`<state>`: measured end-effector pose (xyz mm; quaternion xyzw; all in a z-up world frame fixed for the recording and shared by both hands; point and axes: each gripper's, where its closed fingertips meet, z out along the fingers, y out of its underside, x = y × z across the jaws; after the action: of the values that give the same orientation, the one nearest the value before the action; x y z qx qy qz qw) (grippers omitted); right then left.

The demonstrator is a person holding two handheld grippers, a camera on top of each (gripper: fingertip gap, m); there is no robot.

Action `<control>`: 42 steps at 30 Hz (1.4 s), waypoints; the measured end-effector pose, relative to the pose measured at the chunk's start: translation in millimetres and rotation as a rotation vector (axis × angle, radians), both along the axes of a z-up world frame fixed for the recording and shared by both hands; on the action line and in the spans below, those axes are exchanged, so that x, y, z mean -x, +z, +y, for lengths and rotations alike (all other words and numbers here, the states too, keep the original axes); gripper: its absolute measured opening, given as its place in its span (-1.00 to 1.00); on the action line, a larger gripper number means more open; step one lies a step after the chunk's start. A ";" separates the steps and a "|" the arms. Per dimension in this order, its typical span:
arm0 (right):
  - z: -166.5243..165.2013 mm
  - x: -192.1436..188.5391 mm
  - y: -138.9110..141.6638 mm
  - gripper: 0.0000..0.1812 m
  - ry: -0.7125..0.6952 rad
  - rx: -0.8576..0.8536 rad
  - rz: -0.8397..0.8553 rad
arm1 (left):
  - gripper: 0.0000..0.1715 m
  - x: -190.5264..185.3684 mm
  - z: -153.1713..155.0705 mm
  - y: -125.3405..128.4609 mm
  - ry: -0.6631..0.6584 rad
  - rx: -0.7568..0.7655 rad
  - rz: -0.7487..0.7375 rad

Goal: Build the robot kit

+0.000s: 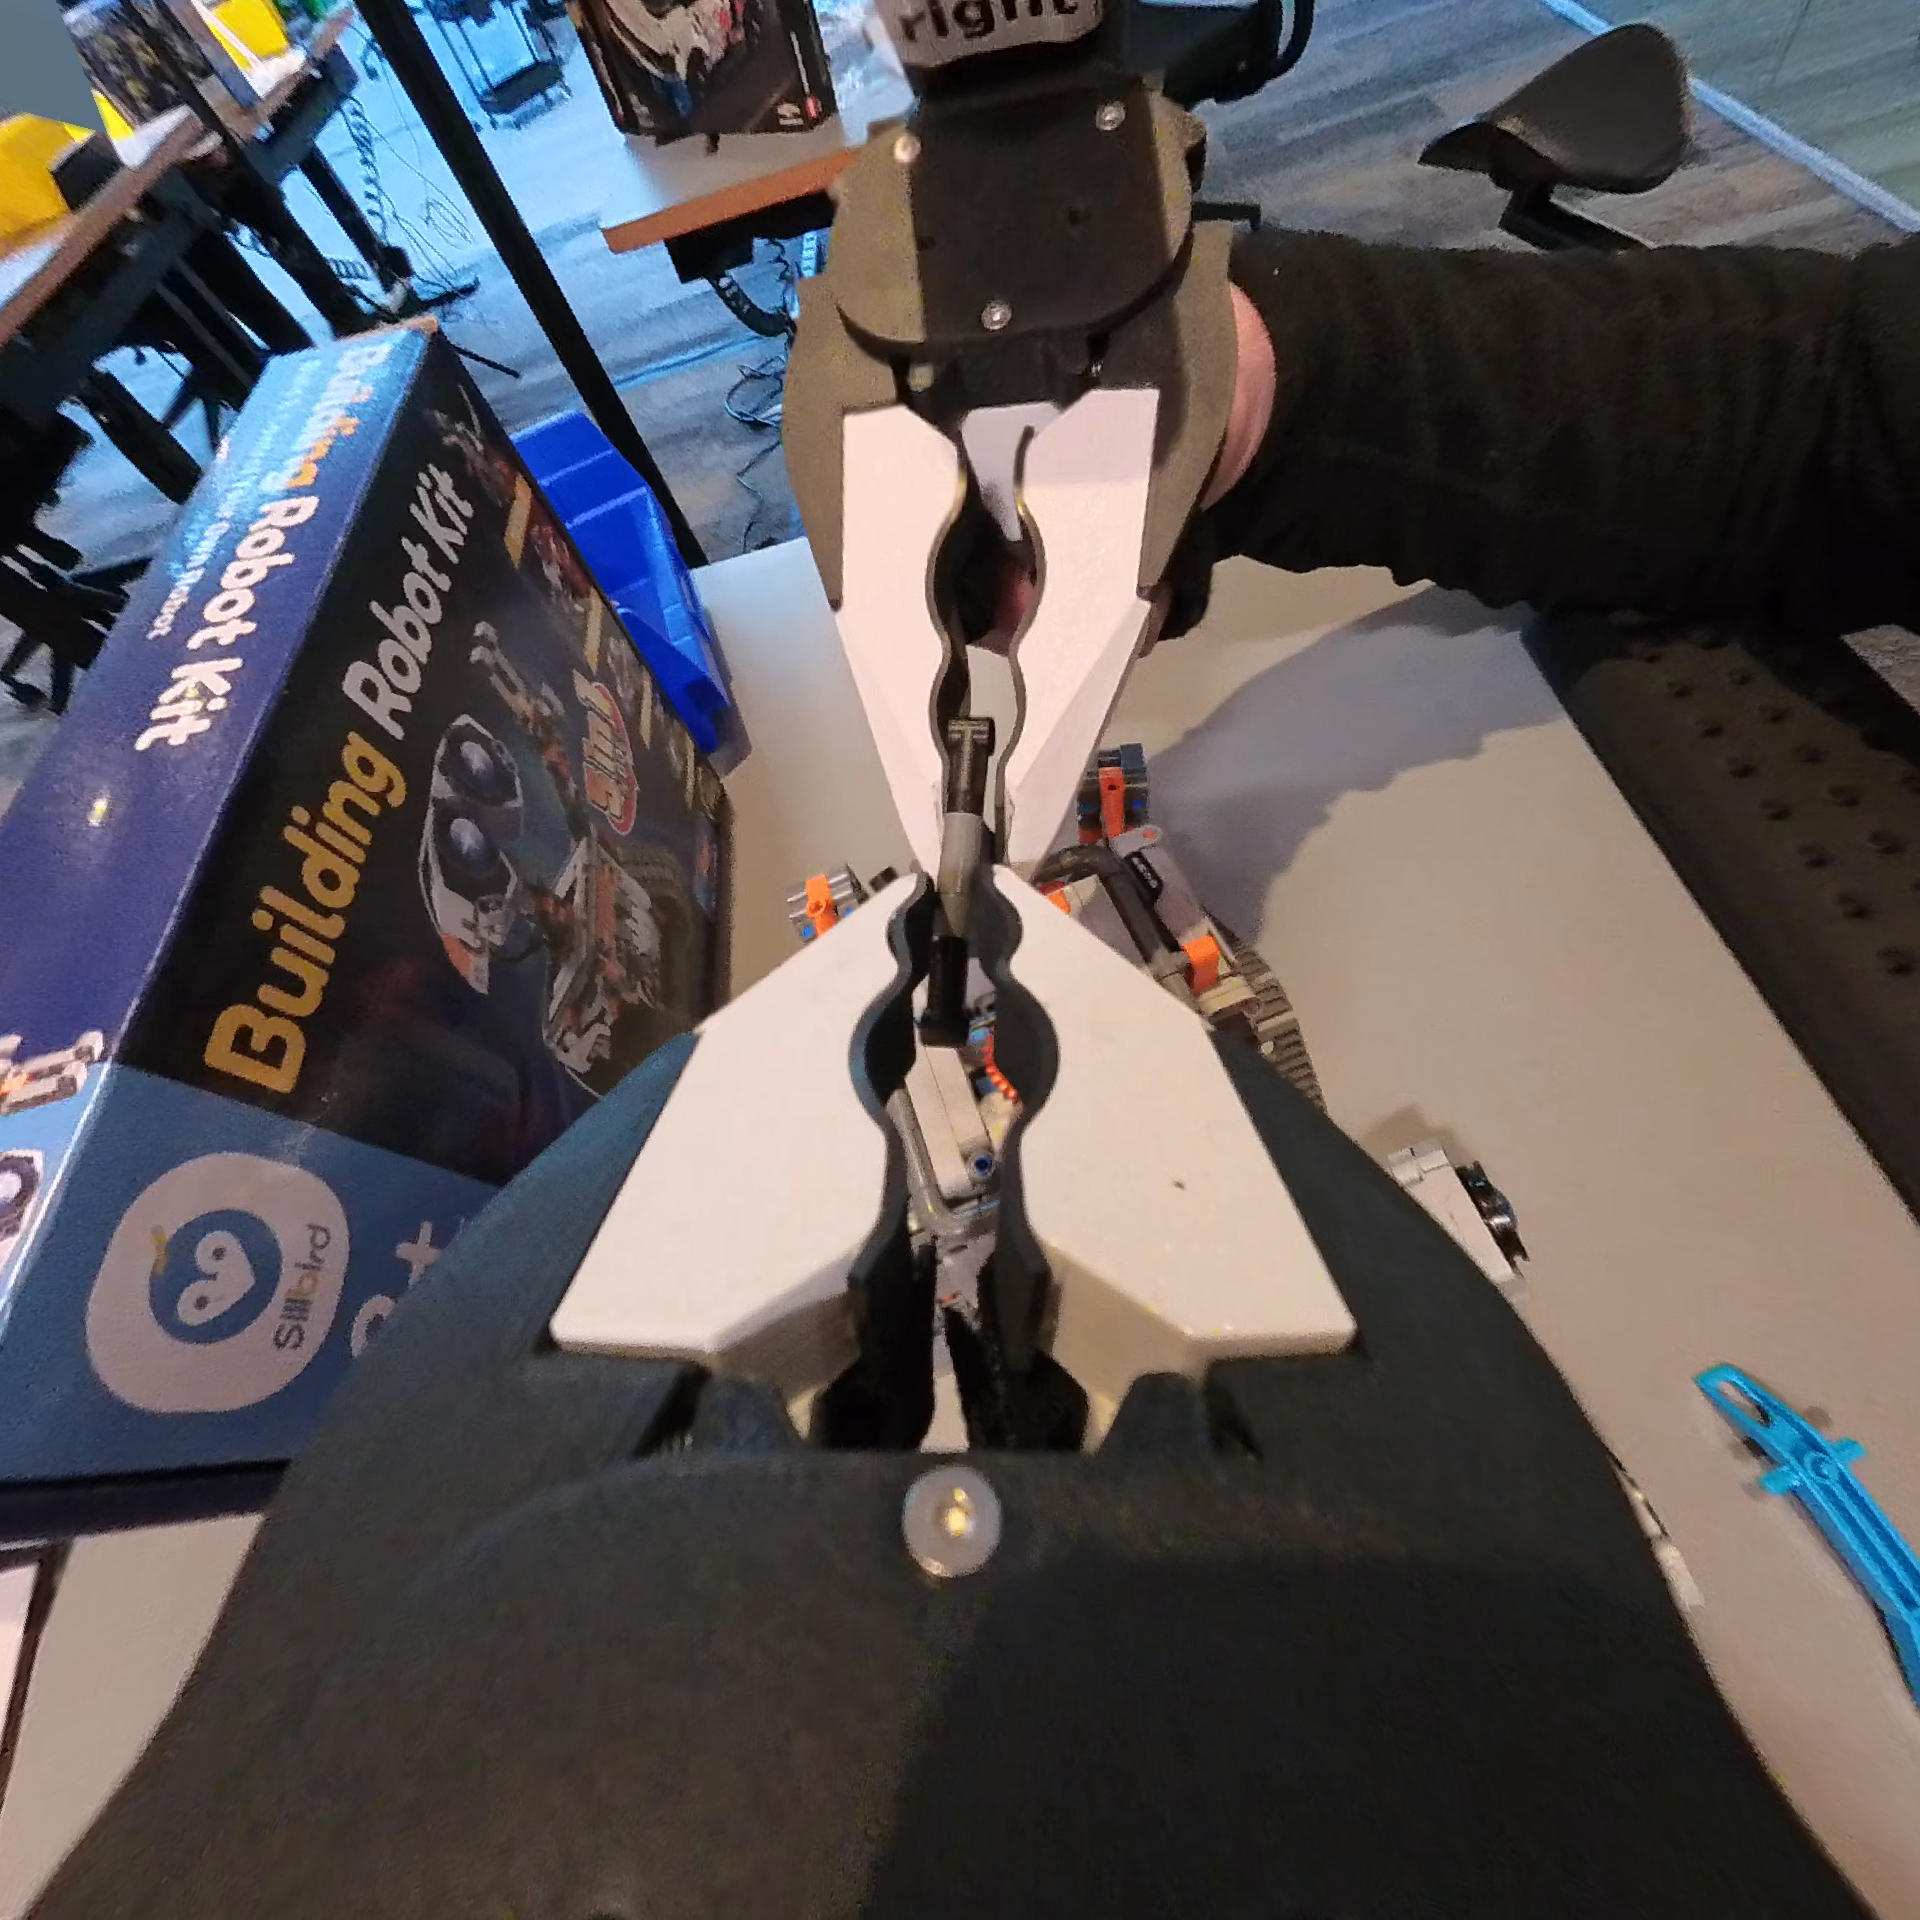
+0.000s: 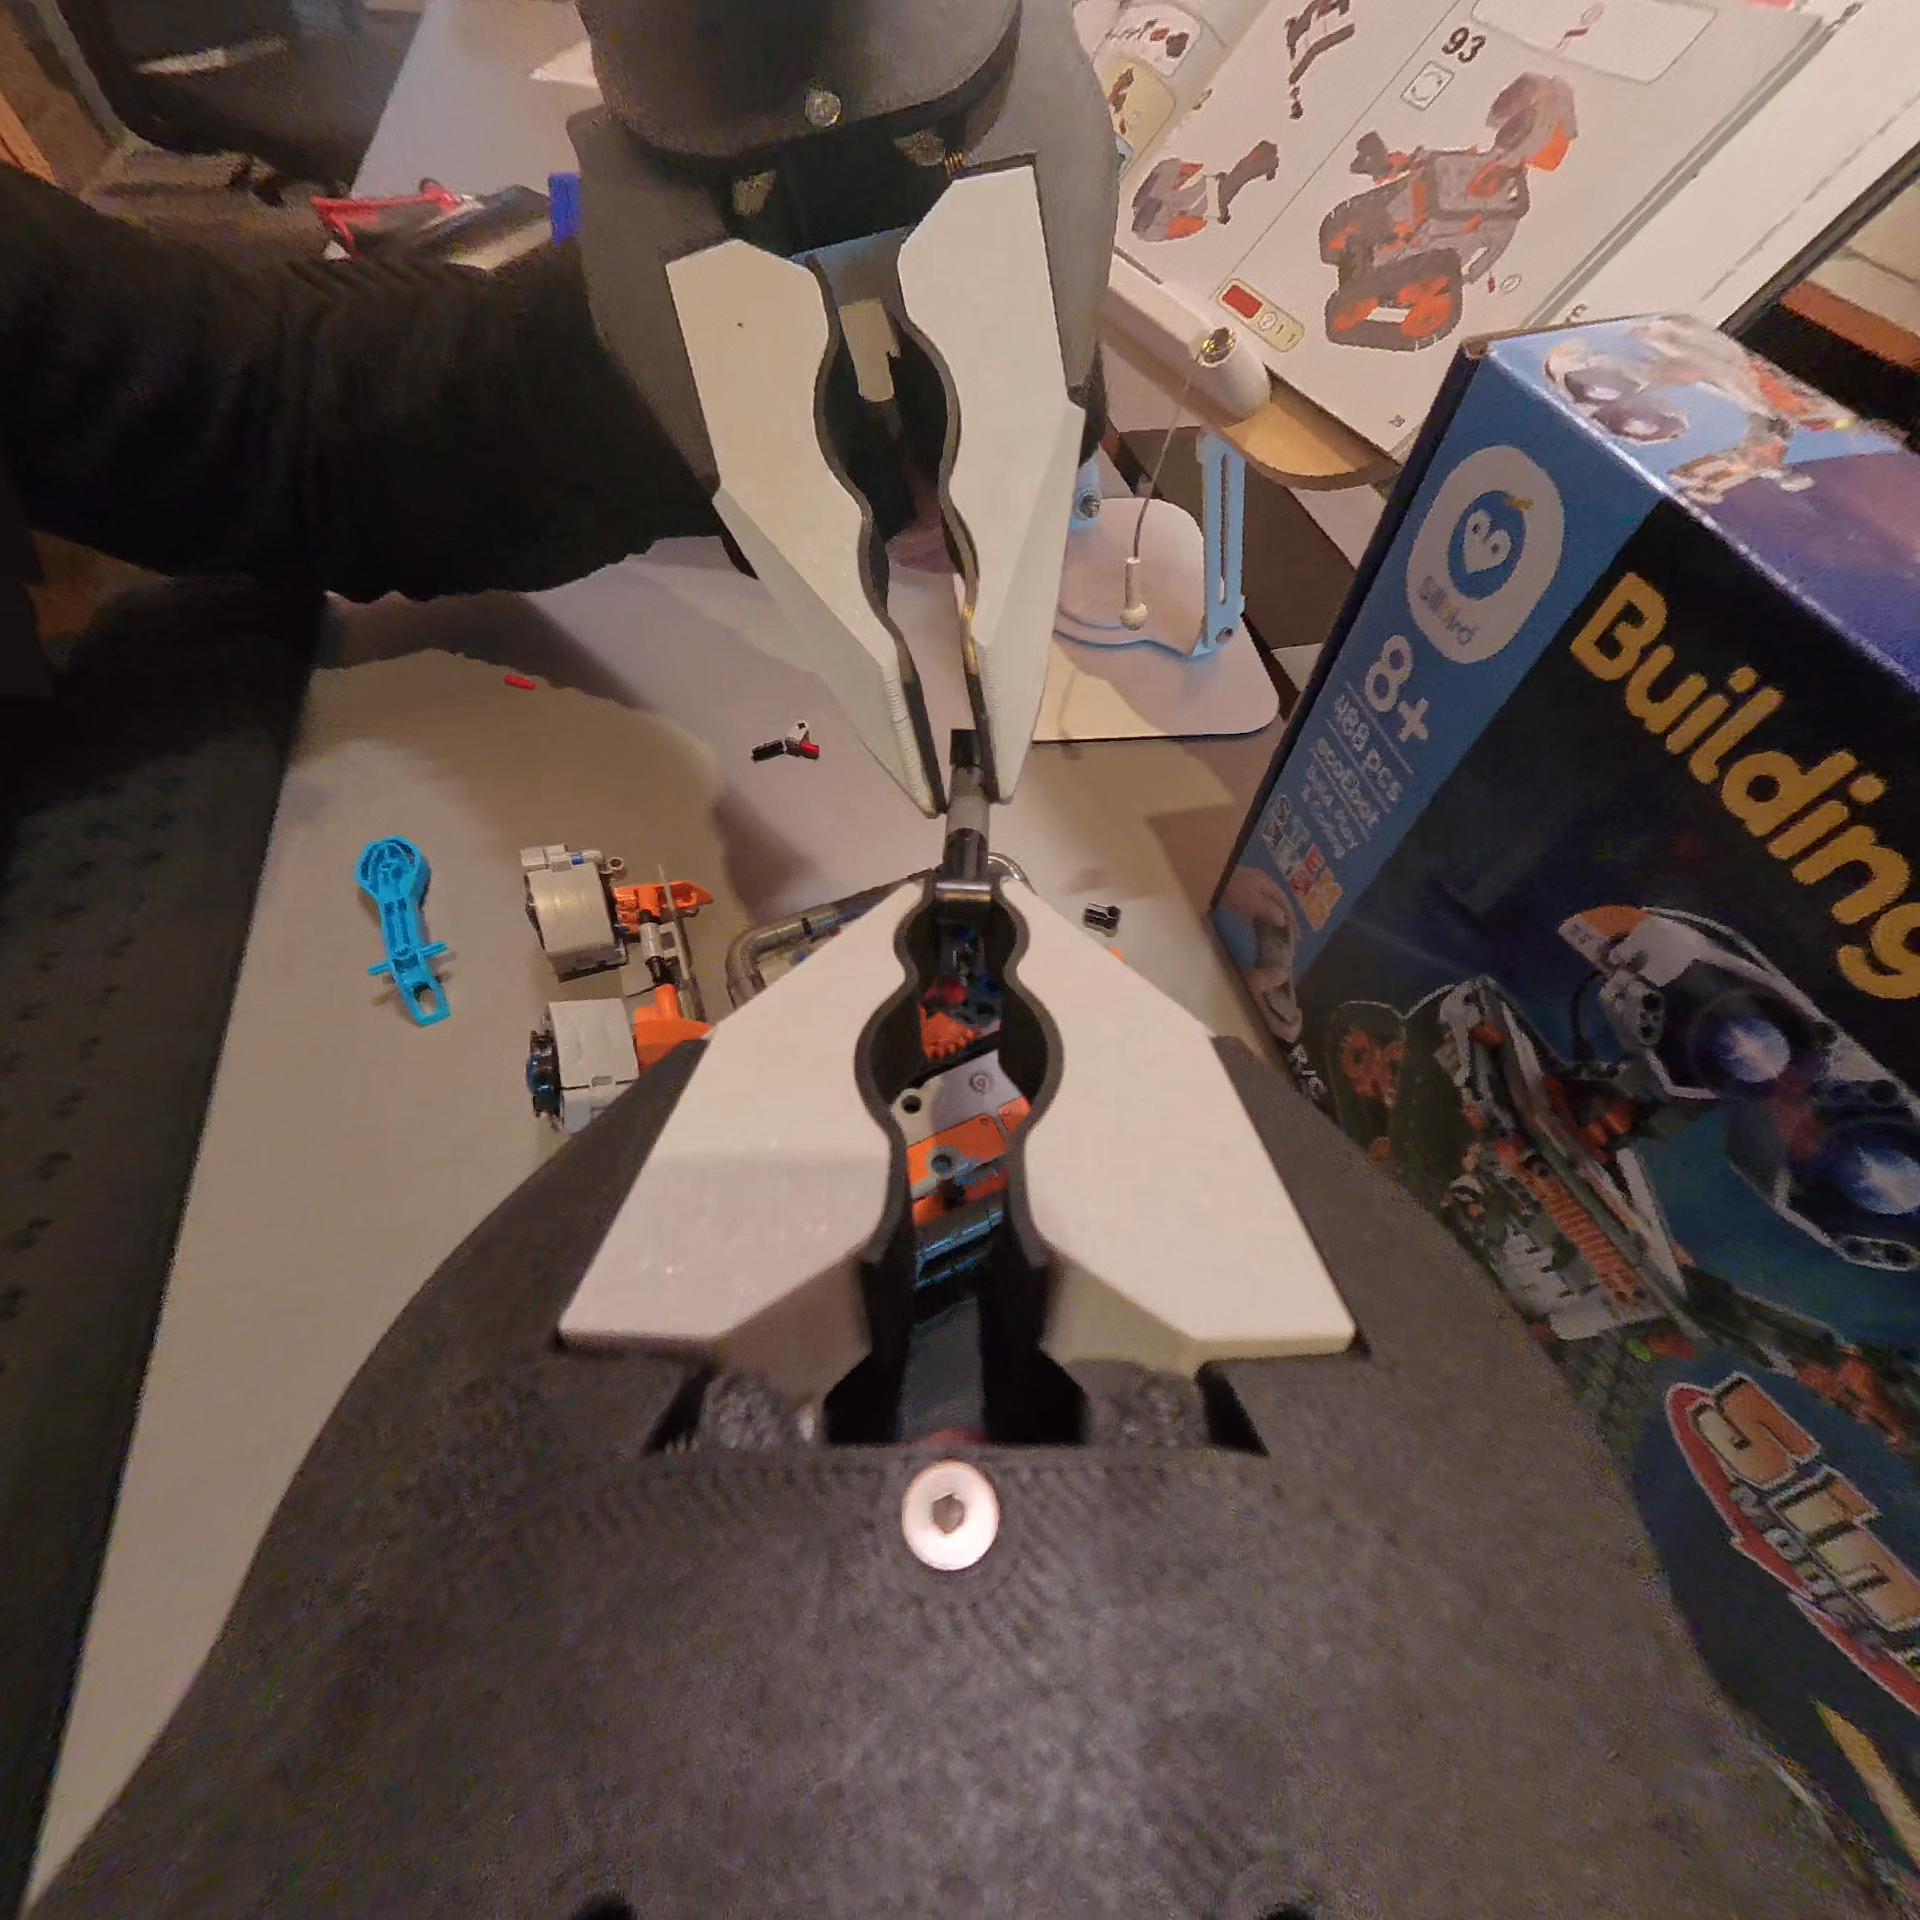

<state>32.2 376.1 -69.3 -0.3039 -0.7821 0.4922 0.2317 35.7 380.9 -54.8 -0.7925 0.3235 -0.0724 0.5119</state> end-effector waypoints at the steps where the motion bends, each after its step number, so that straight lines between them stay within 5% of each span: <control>1: 0.7 0.4 1.5 -0.93 -0.009 -0.013 0.013 | -0.93 -0.2 0.5 1.5 0.007 -0.017 -0.001; 16: 16.3 7.8 9.7 -0.93 -0.098 0.002 0.047 | -0.73 22.3 14.8 -0.8 0.225 -0.165 -0.140; 29: 12.2 10.2 28.4 -0.94 -0.068 0.368 -0.042 | -0.83 17.9 6.7 14.3 0.054 -0.118 -0.530; 42: 5.6 12.5 16.7 -0.94 -0.073 0.289 -0.059 | -0.76 15.7 0.7 14.7 -0.010 -0.120 -0.576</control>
<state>19.7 381.7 -52.6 -0.3765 -0.6981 0.5817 0.1802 19.9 381.6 -40.1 -0.7059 0.1725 -0.2777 0.6283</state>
